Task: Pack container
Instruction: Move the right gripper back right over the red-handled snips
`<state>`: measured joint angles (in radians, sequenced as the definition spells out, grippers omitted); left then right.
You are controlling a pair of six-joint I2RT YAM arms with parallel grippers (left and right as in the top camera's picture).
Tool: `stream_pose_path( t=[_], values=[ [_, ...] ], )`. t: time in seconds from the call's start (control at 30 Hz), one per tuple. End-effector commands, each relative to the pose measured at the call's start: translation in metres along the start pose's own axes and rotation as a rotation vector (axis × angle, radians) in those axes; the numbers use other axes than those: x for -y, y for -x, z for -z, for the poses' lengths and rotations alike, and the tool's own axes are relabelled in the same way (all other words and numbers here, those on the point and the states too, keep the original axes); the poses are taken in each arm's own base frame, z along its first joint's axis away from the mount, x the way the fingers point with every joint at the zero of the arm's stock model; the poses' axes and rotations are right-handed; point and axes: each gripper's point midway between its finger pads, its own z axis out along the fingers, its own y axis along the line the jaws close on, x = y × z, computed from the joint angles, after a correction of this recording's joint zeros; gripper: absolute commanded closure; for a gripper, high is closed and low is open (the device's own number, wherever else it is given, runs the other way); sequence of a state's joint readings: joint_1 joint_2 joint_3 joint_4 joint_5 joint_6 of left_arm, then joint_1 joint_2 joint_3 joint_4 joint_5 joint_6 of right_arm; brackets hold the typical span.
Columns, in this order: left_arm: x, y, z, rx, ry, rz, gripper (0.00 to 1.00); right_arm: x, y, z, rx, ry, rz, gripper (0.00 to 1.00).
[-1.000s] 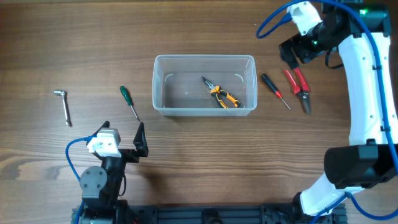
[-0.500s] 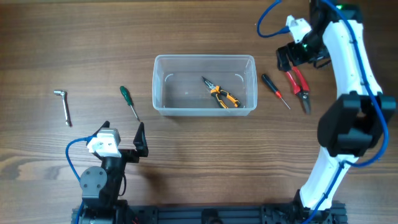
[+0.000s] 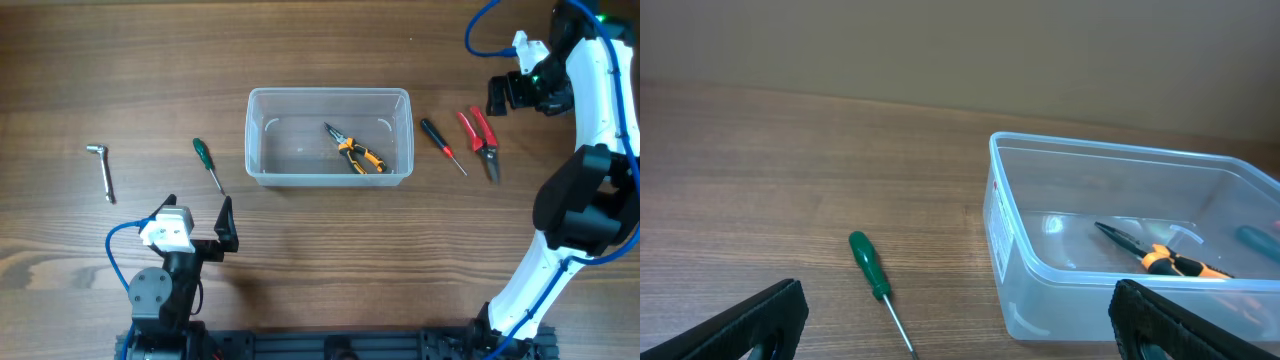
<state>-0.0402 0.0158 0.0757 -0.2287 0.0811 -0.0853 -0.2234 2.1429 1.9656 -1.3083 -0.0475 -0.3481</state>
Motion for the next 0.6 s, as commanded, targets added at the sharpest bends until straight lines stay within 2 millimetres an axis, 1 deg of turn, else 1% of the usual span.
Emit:
stream_pose_path(
  t=[0.0,0.13,0.2,0.37,0.57],
  values=[
    [0.004,-0.002,0.0,-0.003,-0.025,0.004,0.0,-0.003,0.008,-0.003,0.018,-0.008,-0.004,0.0],
    [0.004,-0.002,0.0,-0.003,-0.025,0.004,0.0,-0.001,0.013,-0.006,0.032,-0.013,-0.003,0.0],
    [0.004,-0.002,0.0,-0.003,-0.025,0.004,0.0,-0.001,0.012,-0.01,0.022,-0.009,-0.004,0.0],
    [0.004,-0.002,0.0,-0.003,-0.025,0.004,0.0,-0.003,0.004,-0.038,-0.054,0.017,-0.005,0.0],
    [0.004,-0.002,0.0,-0.003,-0.025,0.004,0.0,-0.002,0.003,-0.053,-0.077,0.026,0.0,0.0]
  ],
)
